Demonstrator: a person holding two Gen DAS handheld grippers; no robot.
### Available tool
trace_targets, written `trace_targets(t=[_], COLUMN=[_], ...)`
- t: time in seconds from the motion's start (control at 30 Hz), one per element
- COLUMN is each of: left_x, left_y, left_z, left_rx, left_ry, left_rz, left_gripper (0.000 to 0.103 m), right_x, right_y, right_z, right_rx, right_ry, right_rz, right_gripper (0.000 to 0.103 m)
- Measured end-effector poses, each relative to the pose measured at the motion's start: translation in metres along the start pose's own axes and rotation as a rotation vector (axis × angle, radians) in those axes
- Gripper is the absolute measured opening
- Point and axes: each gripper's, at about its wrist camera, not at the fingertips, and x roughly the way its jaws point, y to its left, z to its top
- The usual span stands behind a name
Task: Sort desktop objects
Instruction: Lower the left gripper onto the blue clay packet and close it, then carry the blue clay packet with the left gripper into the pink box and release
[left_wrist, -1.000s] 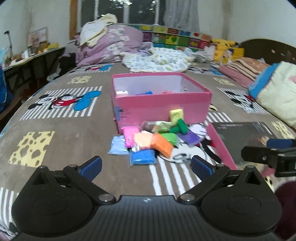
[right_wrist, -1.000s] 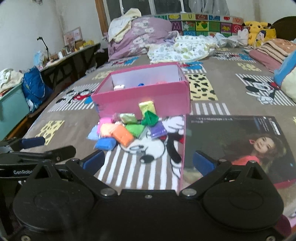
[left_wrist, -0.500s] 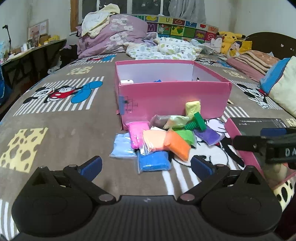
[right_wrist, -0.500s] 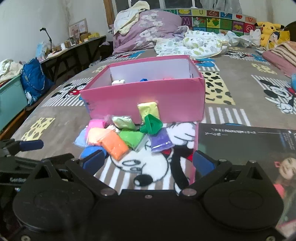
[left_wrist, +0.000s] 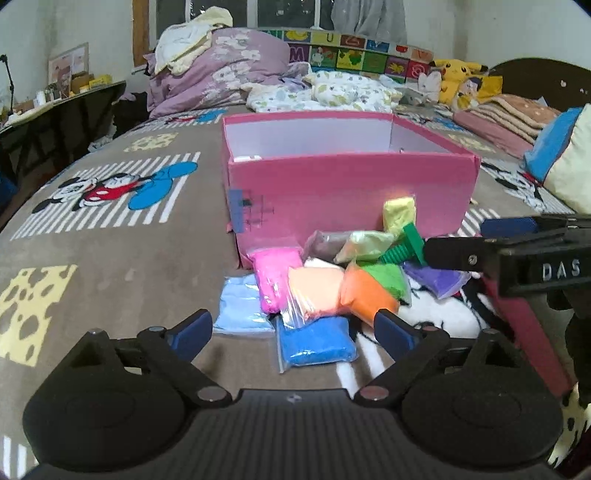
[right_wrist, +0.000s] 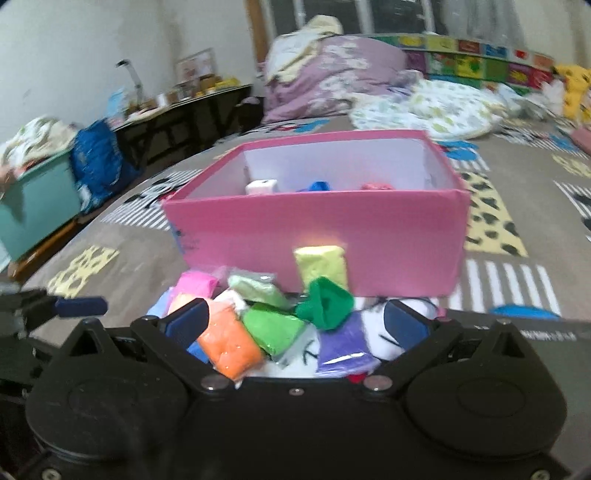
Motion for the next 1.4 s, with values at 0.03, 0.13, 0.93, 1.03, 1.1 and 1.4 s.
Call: trace_targets(t=[0.03, 0.13, 0.93, 1.03, 1.1, 1.4], left_x=[0.003, 0.011, 0.014, 0.005, -0.001, -0.021], left_y=[-0.002, -0.009, 0.004, 0.008, 0.010, 0.019], left_z=[-0.002, -0.008, -0.019, -0.020, -0.021, -0.015], left_rx=[0.007, 0.036, 0.037, 0.030, 0.027, 0.001], left_ry=[0.004, 0.019, 0.069, 0.075, 0.079, 0.072], left_rz=[-0.003, -0.005, -0.025, -0.017, -0.007, 0.015], left_gripper=[0.093, 0.085, 0.051, 0.051, 0.051, 0.051], right_x=[0.002, 0.008, 0.038, 0.042, 0.044, 0.044], right_y=[0.002, 0.004, 0.012, 0.013, 0.014, 0.022], right_z=[-0.002, -0.007, -0.012, -0.013, -0.013, -0.018], right_rx=[-0.020, -0.045, -0.046, -0.059, -0.069, -0.178], right_ry=[-0.003, -0.008, 0.044, 0.064, 0.080, 0.097], right_rz=[0.016, 0.073, 0.240, 0.235, 0.232, 0.184], right_gripper=[0.101, 0.101, 0.064, 0.064, 0.064, 0.064])
